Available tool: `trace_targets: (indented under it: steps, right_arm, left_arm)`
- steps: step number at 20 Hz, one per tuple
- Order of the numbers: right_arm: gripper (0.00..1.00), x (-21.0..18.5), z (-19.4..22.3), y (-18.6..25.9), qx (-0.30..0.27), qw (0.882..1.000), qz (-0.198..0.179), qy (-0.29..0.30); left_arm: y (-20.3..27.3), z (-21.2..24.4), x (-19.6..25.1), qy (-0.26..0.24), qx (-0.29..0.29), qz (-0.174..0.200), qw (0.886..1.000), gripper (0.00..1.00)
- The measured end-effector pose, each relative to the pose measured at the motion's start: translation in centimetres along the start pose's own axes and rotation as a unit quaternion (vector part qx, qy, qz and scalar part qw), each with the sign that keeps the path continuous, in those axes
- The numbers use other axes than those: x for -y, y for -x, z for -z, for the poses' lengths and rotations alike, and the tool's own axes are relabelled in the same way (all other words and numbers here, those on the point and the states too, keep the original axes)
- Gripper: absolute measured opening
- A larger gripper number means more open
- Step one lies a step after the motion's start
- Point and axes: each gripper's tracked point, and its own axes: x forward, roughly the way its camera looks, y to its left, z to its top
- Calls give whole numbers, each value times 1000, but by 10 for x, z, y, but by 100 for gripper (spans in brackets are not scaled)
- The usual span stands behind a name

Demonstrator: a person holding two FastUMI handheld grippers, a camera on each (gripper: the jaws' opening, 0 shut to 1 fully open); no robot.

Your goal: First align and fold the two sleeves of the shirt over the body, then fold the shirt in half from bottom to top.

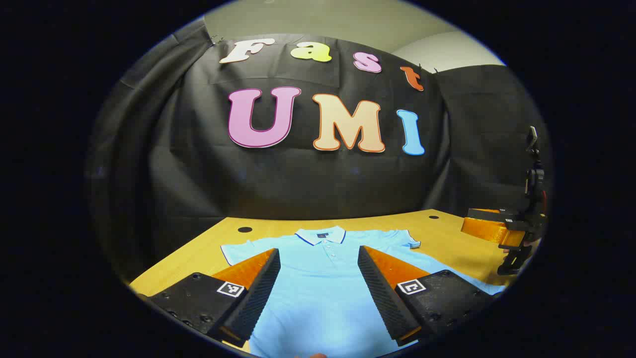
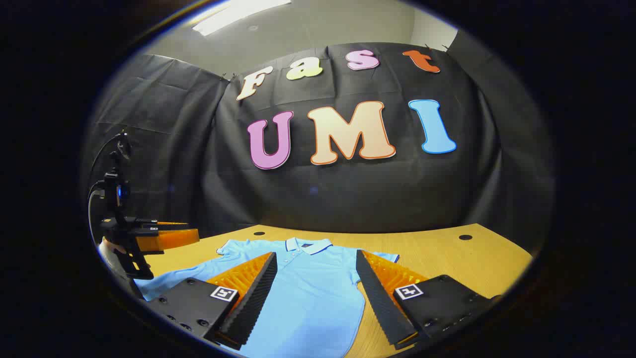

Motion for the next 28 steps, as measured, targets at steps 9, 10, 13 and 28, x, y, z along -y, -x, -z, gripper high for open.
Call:
trace_targets:
  steps: [9, 10, 13, 28]
  right_arm:
    - [99, -5, 4, -2, -10, 1000, -6, -4]
    - [99, -6, 4, -1, -11, 1000, -6, -4]
    - [100, -6, 3, 0, -11, 1000, -8, -3]
    - [99, 1, 34, -7, -77, 997, 10, 27]
  left_arm:
    - [7, -6, -2, -1, 5, -12, 1000, 95]
    - [7, -6, -1, 2, 3, -12, 1000, 95]
    - [7, 1, -4, 9, -7, -15, 1000, 95]
    - [3, 15, -10, 28, -32, -17, 999, 95]
